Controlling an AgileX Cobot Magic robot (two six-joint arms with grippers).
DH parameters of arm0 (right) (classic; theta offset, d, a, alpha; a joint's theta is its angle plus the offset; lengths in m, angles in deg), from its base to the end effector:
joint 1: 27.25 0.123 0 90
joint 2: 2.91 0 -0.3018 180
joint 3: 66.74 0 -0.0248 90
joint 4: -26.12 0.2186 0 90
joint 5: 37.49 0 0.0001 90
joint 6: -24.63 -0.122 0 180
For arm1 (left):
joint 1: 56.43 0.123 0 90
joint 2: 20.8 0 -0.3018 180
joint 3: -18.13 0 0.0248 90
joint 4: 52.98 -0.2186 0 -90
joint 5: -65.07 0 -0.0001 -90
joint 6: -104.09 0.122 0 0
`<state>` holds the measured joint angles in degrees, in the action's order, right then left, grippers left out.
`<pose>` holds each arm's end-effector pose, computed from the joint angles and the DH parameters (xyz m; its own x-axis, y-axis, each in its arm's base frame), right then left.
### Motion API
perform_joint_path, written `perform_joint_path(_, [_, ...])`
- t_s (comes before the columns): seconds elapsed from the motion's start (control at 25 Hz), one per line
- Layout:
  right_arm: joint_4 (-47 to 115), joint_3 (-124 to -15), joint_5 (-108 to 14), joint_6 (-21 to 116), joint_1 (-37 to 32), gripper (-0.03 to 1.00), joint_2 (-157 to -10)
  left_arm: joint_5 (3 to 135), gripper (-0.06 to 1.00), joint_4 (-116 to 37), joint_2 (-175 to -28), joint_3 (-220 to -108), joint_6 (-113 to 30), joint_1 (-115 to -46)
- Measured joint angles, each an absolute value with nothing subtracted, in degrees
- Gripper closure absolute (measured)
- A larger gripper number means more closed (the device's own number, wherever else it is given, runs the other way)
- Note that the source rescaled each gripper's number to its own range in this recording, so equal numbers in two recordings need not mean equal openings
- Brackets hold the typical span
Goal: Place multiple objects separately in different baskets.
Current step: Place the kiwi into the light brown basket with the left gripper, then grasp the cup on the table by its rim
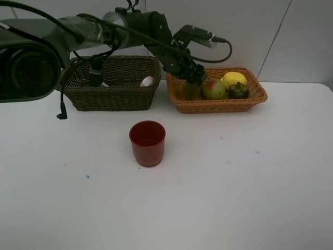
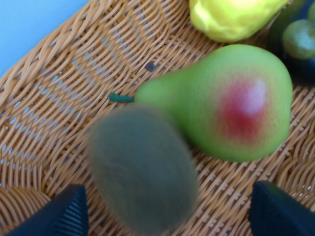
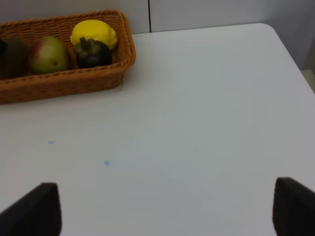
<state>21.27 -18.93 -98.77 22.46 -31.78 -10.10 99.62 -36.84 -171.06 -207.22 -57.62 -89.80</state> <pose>-0.0261 -0.0070 0.2527 -0.4404 0.0320 -0.8972 0.1438 0.9890 -0.0353 0.4567 -0.3239 0.1503 -0.5685 0.4751 -0.6717 0.6815 0.7293 -0.0609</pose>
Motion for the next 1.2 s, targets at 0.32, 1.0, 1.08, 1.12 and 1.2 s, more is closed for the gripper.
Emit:
perform_joint_path(0.32, [21.3,-18.9,-98.8,22.5,-31.8,0.04,-10.1,99.6,0.08,-36.8,-171.1,-207.2,-57.7,-89.8])
perform_joint_path(1.0, [21.3,-18.9,-98.8,22.5,-31.8,0.04,-10.1,102.2,0.08,-36.8,-171.1,-207.2,-57.7,-89.8])
perform_joint_path(1.08, [21.3,-18.9,-98.8,22.5,-31.8,0.04,-10.1,104.2,0.08,-37.0,-171.1,-207.2,-57.7,-89.8])
perform_joint_path(1.12, [21.3,-18.9,-98.8,22.5,-31.8,0.04,-10.1,105.3,0.08,-37.6,-171.1,-207.2,-57.7,-89.9])
perform_joint_path(1.2, [21.3,-18.9,-98.8,22.5,-31.8,0.04,-10.1,107.8,0.08,-39.5,-170.5,-207.2,-57.7,-90.2])
